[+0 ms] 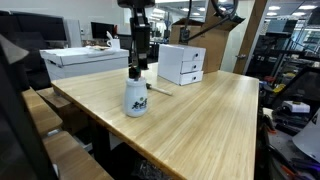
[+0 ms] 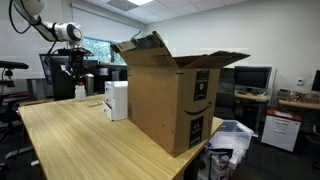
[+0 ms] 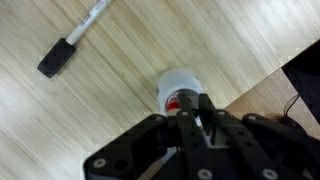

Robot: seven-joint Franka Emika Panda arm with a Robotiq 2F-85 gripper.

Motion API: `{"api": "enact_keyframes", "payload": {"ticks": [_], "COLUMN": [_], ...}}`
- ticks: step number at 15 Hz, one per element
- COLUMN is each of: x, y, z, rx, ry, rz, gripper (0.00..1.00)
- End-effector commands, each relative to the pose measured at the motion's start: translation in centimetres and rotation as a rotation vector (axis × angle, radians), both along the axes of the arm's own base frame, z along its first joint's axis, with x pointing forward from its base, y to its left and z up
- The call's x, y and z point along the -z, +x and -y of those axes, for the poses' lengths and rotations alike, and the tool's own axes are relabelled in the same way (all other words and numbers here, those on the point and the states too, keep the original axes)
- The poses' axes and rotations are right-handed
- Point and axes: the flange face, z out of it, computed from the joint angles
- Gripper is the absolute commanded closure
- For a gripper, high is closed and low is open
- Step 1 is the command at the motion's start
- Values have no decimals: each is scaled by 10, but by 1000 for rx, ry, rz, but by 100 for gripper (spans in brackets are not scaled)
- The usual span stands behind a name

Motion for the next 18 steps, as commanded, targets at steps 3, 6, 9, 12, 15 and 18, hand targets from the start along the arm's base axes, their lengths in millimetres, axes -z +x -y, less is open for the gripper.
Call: {"api": "enact_keyframes", "payload": {"ticks": [3,6,9,12,15,18], "x": [6,8,12,21,21,16], "y": [7,10,11,8,3,-12], "z": [16,21,31,41,49,59], "rx": [141,200,244,282,315,359], "ry": [158,221,257,274,298,349], "rz": [29,62,106,129,161,220], "gripper": [55,38,18,5,6,2]}}
